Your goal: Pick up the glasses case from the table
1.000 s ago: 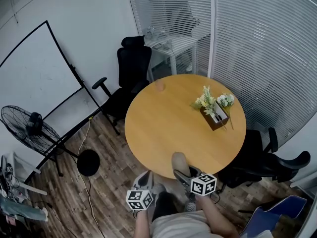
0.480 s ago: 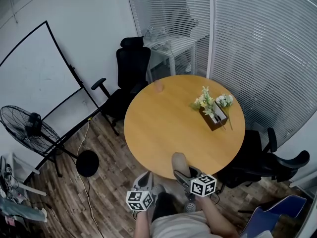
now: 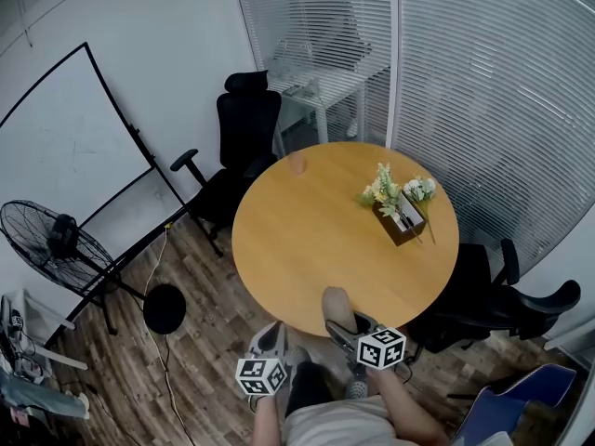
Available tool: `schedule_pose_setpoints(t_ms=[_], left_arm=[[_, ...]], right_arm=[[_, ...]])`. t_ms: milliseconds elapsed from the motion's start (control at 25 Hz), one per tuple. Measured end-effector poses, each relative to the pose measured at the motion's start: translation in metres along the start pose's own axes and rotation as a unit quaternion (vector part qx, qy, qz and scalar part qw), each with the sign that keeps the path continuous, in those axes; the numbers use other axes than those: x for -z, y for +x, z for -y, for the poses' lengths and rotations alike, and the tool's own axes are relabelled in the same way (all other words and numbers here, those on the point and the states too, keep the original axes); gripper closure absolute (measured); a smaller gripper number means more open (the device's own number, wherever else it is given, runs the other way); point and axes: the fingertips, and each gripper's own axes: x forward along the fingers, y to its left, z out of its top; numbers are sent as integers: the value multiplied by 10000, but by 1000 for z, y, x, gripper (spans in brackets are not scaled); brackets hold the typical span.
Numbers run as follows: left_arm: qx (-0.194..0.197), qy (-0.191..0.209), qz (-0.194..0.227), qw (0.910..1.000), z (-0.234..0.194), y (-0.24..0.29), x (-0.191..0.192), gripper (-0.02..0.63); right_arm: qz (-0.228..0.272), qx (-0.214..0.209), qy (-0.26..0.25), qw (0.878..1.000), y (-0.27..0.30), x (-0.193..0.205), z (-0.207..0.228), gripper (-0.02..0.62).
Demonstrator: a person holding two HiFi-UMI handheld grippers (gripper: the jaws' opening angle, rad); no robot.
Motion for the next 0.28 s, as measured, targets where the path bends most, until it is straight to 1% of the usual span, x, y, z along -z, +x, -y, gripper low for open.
schedule_pose_setpoints(t_ms=[280], left_arm=[[-18, -28, 5, 10000, -2, -1, -1, 597]], right_arm=[[7, -20, 37, 10000, 1, -1, -2, 330]])
